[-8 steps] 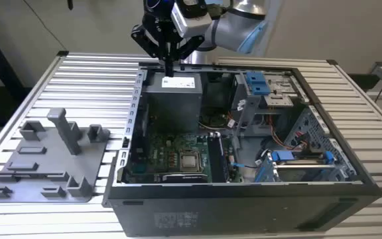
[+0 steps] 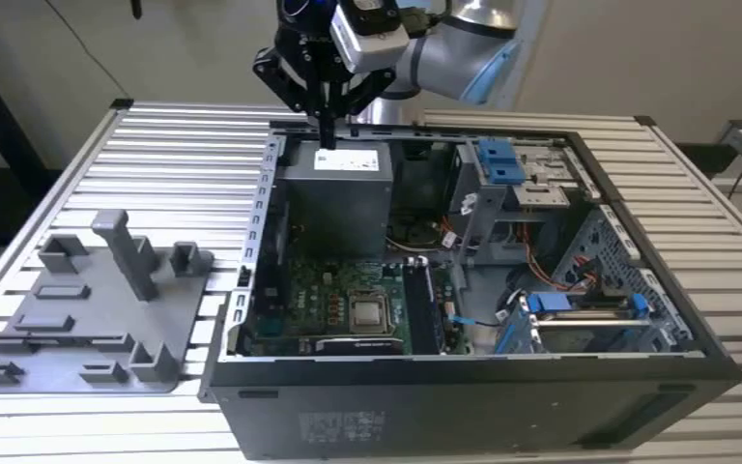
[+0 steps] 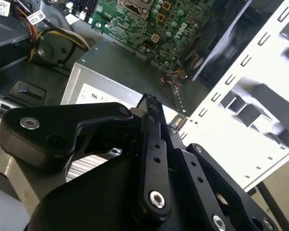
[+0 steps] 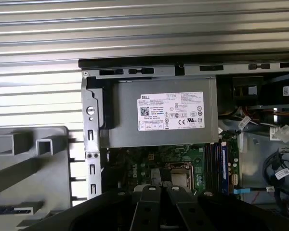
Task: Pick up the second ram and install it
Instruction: 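Reach for the second ram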
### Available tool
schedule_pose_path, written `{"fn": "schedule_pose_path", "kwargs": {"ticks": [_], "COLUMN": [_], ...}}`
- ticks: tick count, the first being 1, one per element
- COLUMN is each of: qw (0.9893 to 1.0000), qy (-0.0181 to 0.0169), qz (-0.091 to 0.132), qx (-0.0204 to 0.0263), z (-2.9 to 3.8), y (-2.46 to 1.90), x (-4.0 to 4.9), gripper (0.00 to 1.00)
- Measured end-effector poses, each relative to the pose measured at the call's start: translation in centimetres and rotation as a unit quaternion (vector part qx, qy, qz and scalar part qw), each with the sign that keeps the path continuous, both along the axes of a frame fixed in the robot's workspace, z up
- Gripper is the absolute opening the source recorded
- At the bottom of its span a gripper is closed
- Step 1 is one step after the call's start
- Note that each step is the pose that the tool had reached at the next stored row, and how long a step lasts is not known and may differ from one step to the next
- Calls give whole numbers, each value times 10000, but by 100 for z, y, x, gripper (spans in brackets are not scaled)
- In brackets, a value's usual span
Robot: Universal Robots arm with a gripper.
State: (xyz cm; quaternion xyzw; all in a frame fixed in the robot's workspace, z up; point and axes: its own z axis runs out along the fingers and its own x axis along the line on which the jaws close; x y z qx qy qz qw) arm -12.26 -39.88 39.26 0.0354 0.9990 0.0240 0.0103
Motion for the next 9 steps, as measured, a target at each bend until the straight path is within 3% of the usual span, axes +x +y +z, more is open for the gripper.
{"fn": "schedule_pose_path", "kwargs": {"ticks": [9], "qw": [10000], "qy": [0], "qz": [0], "qx": [0], "z": [-1], "y": [0], "x": [-82], "gripper": [11]}}
